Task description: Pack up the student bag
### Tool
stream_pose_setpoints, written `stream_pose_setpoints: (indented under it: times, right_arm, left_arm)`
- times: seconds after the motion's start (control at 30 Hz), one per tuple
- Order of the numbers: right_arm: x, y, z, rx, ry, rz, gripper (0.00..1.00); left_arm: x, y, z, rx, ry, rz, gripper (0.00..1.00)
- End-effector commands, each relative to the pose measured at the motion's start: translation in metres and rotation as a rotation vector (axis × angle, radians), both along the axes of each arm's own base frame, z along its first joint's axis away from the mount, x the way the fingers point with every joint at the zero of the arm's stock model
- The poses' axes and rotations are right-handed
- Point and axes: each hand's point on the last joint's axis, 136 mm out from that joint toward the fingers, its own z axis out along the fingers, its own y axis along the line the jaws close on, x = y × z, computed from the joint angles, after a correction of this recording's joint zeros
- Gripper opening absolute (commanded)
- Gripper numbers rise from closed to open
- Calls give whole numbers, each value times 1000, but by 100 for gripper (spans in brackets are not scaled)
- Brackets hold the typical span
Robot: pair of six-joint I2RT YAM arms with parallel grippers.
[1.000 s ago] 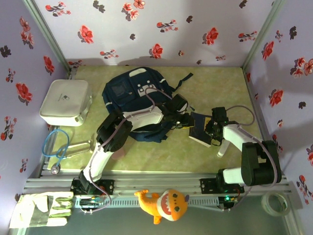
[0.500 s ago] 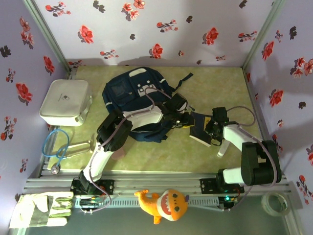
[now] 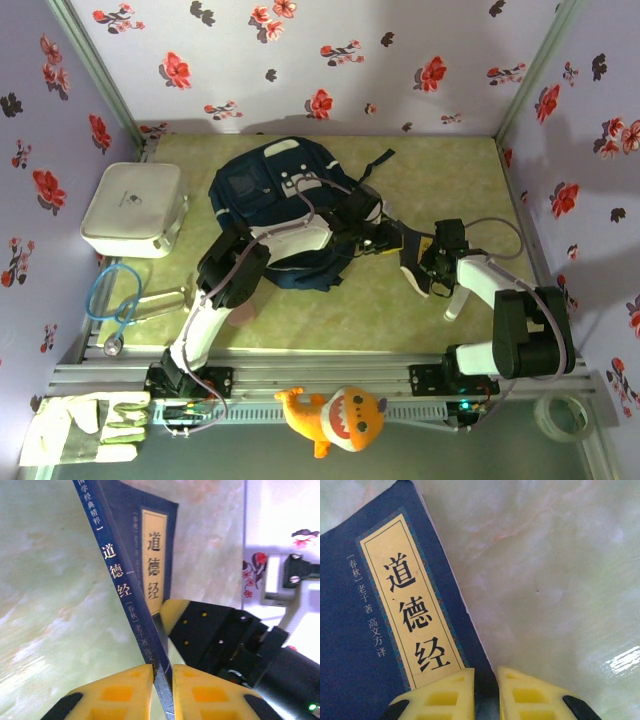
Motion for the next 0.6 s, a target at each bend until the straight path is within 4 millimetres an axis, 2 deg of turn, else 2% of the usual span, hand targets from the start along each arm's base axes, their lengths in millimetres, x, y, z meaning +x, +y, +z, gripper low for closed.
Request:
stream_pose_setpoints:
  times: [0.0, 0.1, 0.23, 0.47, 0.57]
  right_arm:
    - [-15, 21, -19, 97, 63, 28, 15]
    - [-15, 20, -19, 98, 60, 22, 15]
    - [-17, 18, -20, 88, 71, 8, 14]
    - [-20, 12, -18, 62, 78, -19, 10]
    - [-18, 12, -15, 68, 64, -17, 10]
  left_arm:
    - [-31, -22, 3, -72, 41, -98, 22]
    - [-29, -19, -9, -31, 64, -80, 30]
    - [-19, -2, -31, 69, 77, -12, 39]
    - [-9, 17, -54, 193, 83, 54, 43]
    - [-9, 18, -57, 206, 77, 46, 40]
